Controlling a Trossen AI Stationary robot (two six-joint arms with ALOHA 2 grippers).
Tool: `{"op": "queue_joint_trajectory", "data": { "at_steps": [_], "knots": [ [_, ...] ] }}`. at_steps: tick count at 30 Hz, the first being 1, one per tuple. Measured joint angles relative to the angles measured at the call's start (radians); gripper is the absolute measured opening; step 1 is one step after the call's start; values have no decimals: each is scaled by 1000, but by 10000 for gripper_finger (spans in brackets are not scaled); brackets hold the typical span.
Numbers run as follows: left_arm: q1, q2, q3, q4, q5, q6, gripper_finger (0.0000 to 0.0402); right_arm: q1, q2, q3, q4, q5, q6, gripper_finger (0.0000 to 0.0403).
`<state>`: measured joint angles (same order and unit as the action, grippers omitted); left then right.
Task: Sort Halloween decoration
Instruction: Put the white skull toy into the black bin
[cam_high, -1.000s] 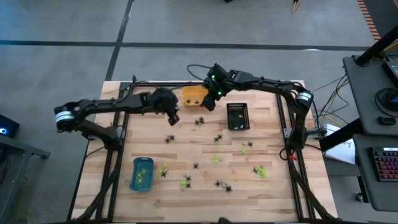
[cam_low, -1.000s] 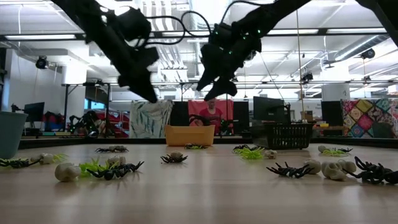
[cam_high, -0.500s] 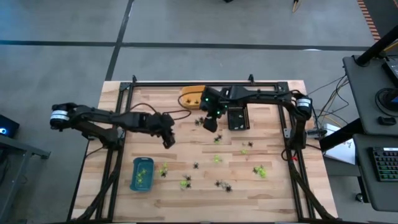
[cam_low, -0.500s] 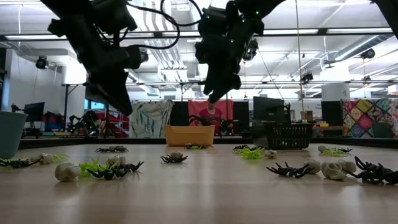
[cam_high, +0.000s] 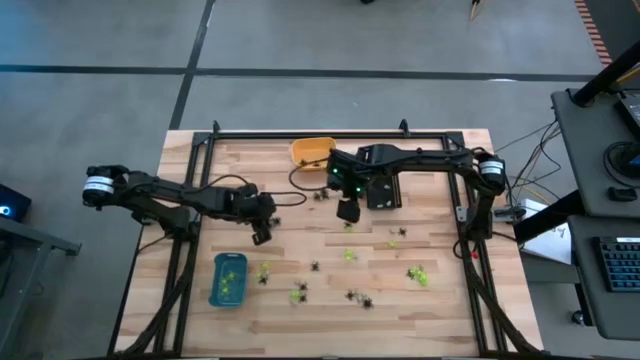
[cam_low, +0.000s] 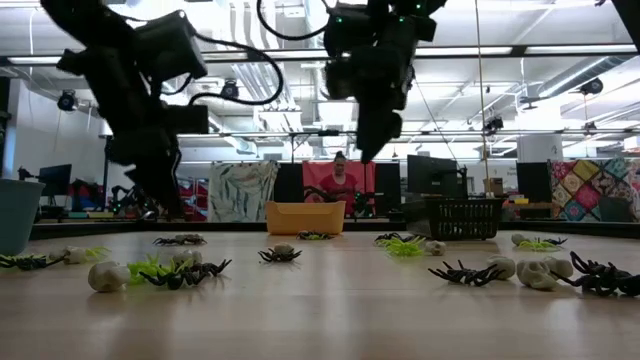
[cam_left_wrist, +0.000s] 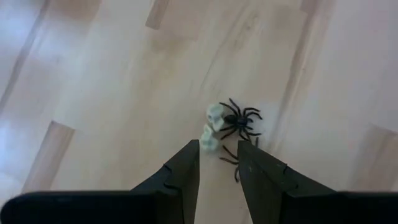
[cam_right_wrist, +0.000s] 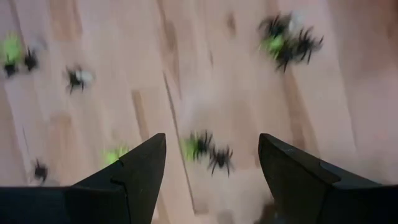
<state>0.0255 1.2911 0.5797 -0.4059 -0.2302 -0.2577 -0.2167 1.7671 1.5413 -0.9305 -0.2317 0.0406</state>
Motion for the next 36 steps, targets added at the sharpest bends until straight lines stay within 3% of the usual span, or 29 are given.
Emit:
{"op": "queue_joint_trajectory", "data": {
  "at_steps": [16,23,36],
  "knots": [
    [1,-2,-200,339,-1,38,91,25,-53,-64,29,-1,1,247],
    [3,-2,-216,354,-100,37,91,25,-53,-76,36,-1,13,247],
    [2,-5,-259,385,-105,-8,68,25,-53,-88,55,-1,19,247]
  ]
}}
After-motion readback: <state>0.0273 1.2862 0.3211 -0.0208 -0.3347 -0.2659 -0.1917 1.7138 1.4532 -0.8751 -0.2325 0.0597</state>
